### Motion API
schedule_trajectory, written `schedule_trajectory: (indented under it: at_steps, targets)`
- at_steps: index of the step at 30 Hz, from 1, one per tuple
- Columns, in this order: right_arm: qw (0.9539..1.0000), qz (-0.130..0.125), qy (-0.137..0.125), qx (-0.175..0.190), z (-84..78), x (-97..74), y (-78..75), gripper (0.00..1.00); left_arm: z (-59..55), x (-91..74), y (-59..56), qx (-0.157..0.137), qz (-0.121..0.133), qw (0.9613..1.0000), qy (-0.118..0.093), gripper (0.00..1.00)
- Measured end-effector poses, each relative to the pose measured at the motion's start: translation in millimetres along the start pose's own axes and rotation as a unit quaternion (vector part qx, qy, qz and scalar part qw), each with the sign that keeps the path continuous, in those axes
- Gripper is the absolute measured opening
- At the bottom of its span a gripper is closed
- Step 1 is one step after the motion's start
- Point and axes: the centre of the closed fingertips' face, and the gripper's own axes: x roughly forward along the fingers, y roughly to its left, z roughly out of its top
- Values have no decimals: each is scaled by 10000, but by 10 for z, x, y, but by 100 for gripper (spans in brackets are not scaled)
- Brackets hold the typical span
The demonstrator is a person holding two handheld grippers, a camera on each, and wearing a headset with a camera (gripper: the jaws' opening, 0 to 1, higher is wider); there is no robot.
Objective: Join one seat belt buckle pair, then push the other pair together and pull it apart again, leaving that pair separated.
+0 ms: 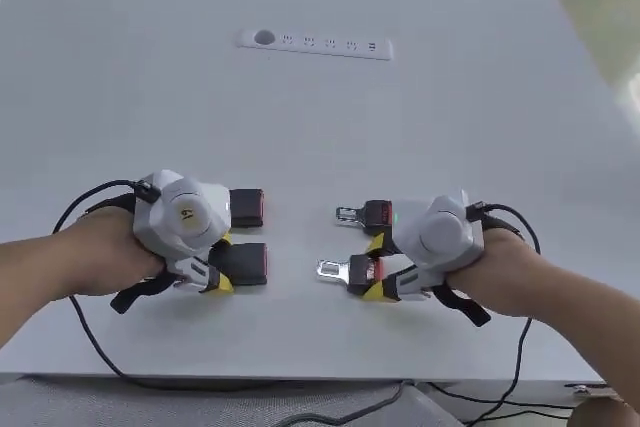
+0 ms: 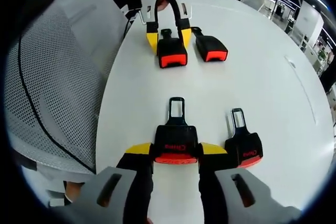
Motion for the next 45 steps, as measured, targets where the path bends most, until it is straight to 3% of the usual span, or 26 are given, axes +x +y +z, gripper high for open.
schedule_trajectory:
  at_steps: [10,28,45]
  targets:
    - [9998,111,99,-124,-8,3,2,31,17,8,-29,331,-64,9994,98,34]
    - [9998,122,137,-90,2,9,5,31,11,14,-47,490,-210,9981,323,34]
    - [9997,149,-6,-172,291,177,13,31,0,17,-49,492,-218,9979,374,34]
